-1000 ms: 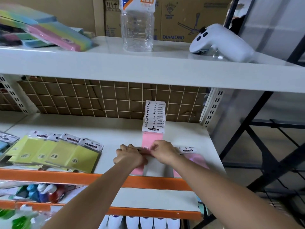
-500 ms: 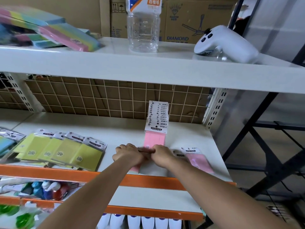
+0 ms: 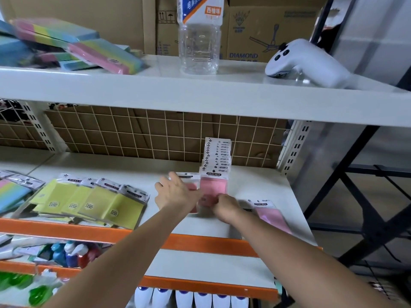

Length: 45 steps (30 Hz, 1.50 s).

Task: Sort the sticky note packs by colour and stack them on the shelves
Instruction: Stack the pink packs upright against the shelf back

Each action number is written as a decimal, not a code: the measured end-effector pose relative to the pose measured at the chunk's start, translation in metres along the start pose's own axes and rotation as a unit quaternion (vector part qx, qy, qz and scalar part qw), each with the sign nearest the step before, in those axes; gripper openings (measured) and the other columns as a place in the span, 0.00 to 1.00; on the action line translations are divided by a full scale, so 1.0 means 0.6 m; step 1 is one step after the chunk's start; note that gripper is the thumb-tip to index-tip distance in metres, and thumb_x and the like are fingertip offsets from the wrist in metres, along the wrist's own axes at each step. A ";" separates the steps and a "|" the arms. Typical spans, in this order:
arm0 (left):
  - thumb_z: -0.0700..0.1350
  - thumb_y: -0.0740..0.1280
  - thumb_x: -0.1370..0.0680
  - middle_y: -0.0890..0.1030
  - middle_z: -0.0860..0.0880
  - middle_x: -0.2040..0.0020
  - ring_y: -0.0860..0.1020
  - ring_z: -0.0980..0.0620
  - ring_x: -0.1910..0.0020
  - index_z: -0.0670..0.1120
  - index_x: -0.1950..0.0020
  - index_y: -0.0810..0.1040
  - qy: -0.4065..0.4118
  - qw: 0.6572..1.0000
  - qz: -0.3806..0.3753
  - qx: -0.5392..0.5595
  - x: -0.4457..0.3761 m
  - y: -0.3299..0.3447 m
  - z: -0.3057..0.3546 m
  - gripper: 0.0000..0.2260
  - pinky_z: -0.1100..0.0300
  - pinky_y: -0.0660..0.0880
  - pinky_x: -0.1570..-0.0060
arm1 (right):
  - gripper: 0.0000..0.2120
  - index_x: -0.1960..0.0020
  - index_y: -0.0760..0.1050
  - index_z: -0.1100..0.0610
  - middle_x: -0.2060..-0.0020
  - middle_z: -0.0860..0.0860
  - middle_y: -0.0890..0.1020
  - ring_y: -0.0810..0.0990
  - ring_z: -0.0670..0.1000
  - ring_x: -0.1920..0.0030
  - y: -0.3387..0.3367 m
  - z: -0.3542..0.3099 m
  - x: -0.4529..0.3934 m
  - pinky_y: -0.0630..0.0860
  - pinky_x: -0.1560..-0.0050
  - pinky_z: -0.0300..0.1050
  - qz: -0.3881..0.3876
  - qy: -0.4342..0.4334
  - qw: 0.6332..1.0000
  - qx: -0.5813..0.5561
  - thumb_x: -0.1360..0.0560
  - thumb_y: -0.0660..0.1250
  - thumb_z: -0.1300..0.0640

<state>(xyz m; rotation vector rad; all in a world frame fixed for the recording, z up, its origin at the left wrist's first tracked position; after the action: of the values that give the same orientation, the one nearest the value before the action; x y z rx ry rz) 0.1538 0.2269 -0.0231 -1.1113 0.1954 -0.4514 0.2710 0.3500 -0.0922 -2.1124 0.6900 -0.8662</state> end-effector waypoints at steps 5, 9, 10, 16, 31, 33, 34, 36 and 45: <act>0.66 0.69 0.33 0.64 0.43 0.37 0.63 0.42 0.35 0.43 0.32 0.59 0.047 0.998 -0.002 0.049 0.015 0.019 0.041 0.41 0.51 0.68 0.41 | 0.13 0.44 0.78 0.57 0.49 0.56 0.80 0.76 0.54 0.55 -0.023 0.003 0.009 0.68 0.65 0.39 0.010 -0.001 0.998 -0.058 0.22 0.57 0.59; 0.59 0.72 0.32 0.64 0.43 0.38 0.65 0.41 0.36 0.41 0.34 0.61 0.059 0.992 -0.012 0.109 0.024 0.050 0.058 0.36 0.52 0.67 0.40 | 0.12 0.63 0.76 0.52 0.58 0.56 0.81 0.81 0.58 0.52 -0.038 0.004 0.013 0.75 0.59 0.46 0.018 -0.016 0.988 -0.151 0.31 0.58 0.66; 0.58 0.72 0.32 0.64 0.43 0.38 0.66 0.41 0.36 0.41 0.35 0.61 0.057 0.991 -0.016 0.122 0.023 0.056 0.061 0.35 0.52 0.67 0.40 | 0.11 0.64 0.75 0.52 0.60 0.55 0.80 0.81 0.58 0.53 -0.040 0.006 0.016 0.76 0.58 0.48 0.013 -0.020 0.988 -0.152 0.32 0.59 0.66; 0.52 0.73 0.30 0.64 0.42 0.38 0.67 0.40 0.36 0.39 0.37 0.63 0.066 0.986 -0.046 0.143 0.016 0.089 0.076 0.31 0.51 0.68 0.39 | 0.11 0.66 0.68 0.50 0.63 0.52 0.78 0.78 0.56 0.58 -0.055 0.019 0.025 0.75 0.58 0.51 0.041 -0.041 0.992 -0.116 0.30 0.66 0.62; 0.40 0.61 0.26 0.66 0.42 0.39 0.69 0.42 0.38 0.39 0.40 0.70 0.051 0.994 -0.067 0.065 -0.014 0.111 0.040 0.15 0.51 0.71 0.46 | 0.12 0.43 0.72 0.58 0.46 0.59 0.80 0.79 0.60 0.45 -0.061 0.030 -0.005 0.74 0.50 0.46 0.108 -0.009 0.994 0.013 0.25 0.65 0.57; 0.40 0.60 0.26 0.68 0.43 0.38 0.68 0.42 0.37 0.40 0.38 0.70 0.040 0.994 -0.096 0.037 -0.020 0.126 0.028 0.16 0.51 0.71 0.43 | 0.13 0.42 0.71 0.58 0.47 0.58 0.81 0.79 0.59 0.46 -0.061 0.027 -0.006 0.76 0.49 0.46 0.114 -0.015 0.993 0.013 0.25 0.65 0.57; 0.40 0.60 0.26 0.69 0.43 0.38 0.68 0.43 0.36 0.41 0.38 0.70 0.040 0.992 -0.115 0.031 -0.023 0.136 0.025 0.17 0.50 0.72 0.42 | 0.13 0.42 0.71 0.57 0.47 0.58 0.81 0.80 0.59 0.46 -0.062 0.027 -0.007 0.76 0.49 0.47 0.118 -0.018 0.993 0.013 0.25 0.66 0.56; 0.41 0.60 0.27 0.74 0.43 0.40 0.71 0.43 0.38 0.44 0.39 0.72 0.042 0.989 -0.139 0.031 -0.028 0.149 0.022 0.16 0.50 0.73 0.42 | 0.15 0.41 0.71 0.57 0.46 0.57 0.81 0.79 0.59 0.46 -0.065 0.027 -0.007 0.76 0.48 0.47 0.122 -0.018 0.992 0.019 0.26 0.66 0.55; 0.46 0.64 0.28 0.78 0.49 0.57 0.76 0.44 0.45 0.49 0.55 0.78 0.044 0.982 -0.177 0.042 -0.043 0.164 0.014 0.05 0.55 0.78 0.54 | 0.19 0.38 0.74 0.57 0.42 0.57 0.79 0.78 0.57 0.41 -0.046 0.034 -0.021 0.74 0.45 0.45 0.074 0.005 0.994 0.083 0.27 0.68 0.51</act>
<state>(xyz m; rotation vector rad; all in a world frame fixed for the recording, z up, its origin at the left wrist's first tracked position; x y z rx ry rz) 0.1590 0.2811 -0.1092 -1.0462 0.0536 -0.8207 0.2839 0.3833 -0.0852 -1.8855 0.7427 -0.8240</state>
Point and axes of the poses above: each hand's wrist, its own x-axis away from the middle knuckle, its own y-axis out of the palm, z = x × y, the point moved 10 cm from there along -x, towards the middle knuckle
